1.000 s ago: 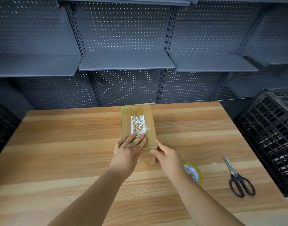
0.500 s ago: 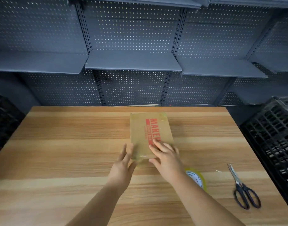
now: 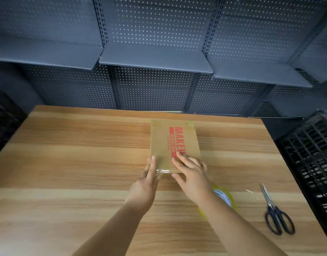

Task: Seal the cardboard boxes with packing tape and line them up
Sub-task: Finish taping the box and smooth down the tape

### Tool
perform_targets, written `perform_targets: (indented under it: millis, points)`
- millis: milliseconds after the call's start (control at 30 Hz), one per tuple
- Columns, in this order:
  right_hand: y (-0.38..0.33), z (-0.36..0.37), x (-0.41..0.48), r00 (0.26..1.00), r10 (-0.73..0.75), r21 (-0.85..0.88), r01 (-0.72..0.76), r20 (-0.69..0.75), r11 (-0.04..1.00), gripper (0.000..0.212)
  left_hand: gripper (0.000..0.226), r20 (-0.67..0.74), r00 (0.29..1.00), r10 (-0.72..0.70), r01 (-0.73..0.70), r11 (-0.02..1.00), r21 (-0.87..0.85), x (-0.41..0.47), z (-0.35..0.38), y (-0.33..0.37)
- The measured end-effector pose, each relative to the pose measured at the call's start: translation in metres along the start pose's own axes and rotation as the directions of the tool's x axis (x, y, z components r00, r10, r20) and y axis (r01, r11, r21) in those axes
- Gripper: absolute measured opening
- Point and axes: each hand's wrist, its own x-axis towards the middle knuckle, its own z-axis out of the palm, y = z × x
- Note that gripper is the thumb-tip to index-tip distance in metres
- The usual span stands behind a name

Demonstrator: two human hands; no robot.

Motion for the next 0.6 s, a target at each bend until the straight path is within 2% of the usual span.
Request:
perform_targets:
  millis: [33,133,167,233,300,333,400,433,500,533,600]
  points:
    - [0.0,0.0,-0.001,1.0,0.01,0.007,-0.01,0.006,1.0,0.046,0.07,-0.018,0.999,-0.044,0.043,0.998,-0.036,0.001,0.0,0.001]
    - [0.0,0.002,-0.001,1.0,0.018,0.037,-0.018,0.004,0.999,0.046,0.069,-0.023,0.992,-0.125,0.126,0.991,0.035,0.009,-0.001,-0.005]
    - [-0.001,0.002,-0.001,1.0,0.013,0.049,-0.013,0.0,0.999,0.045,0.068,-0.031,0.993,-0.111,0.112,0.993,0.027,0.011,0.0,-0.009]
    - [-0.002,0.003,-0.002,1.0,0.002,0.046,-0.001,-0.019,0.999,0.044,0.069,-0.053,0.996,-0.073,0.068,0.993,-0.096,0.01,-0.003,-0.012]
    - [-0.004,0.002,-0.004,0.998,0.014,0.067,-0.01,-0.068,0.998,0.042,0.071,-0.166,0.986,0.025,-0.053,0.985,-0.165,0.007,-0.011,-0.007]
    - [-0.006,0.0,-0.005,0.995,0.041,0.135,-0.028,-0.095,0.991,0.042,0.068,-0.269,0.957,0.11,-0.151,0.979,-0.139,0.01,-0.015,-0.004]
    - [-0.009,-0.005,-0.008,0.989,0.115,0.319,-0.079,-0.096,0.944,0.044,0.05,-0.425,0.854,0.299,-0.3,0.952,0.066,0.017,-0.026,0.007]
    - [-0.012,-0.007,-0.012,0.988,0.139,0.387,-0.101,-0.072,0.917,0.04,0.04,-0.409,0.833,0.373,-0.329,0.928,0.176,0.02,-0.031,0.014]
    - [-0.02,-0.005,-0.021,0.981,0.193,0.429,-0.163,-0.027,0.888,0.03,0.037,-0.289,0.834,0.469,-0.359,0.861,0.36,0.022,-0.032,0.02]
    - [-0.022,-0.003,-0.023,0.972,0.234,0.463,-0.212,0.011,0.861,0.03,0.038,-0.232,0.85,0.474,-0.355,0.839,0.413,0.022,-0.03,0.02]
    - [-0.026,-0.006,-0.022,0.923,0.369,0.584,-0.359,0.108,0.728,0.037,0.038,-0.165,0.881,0.444,-0.334,0.828,0.45,0.024,-0.031,0.018]
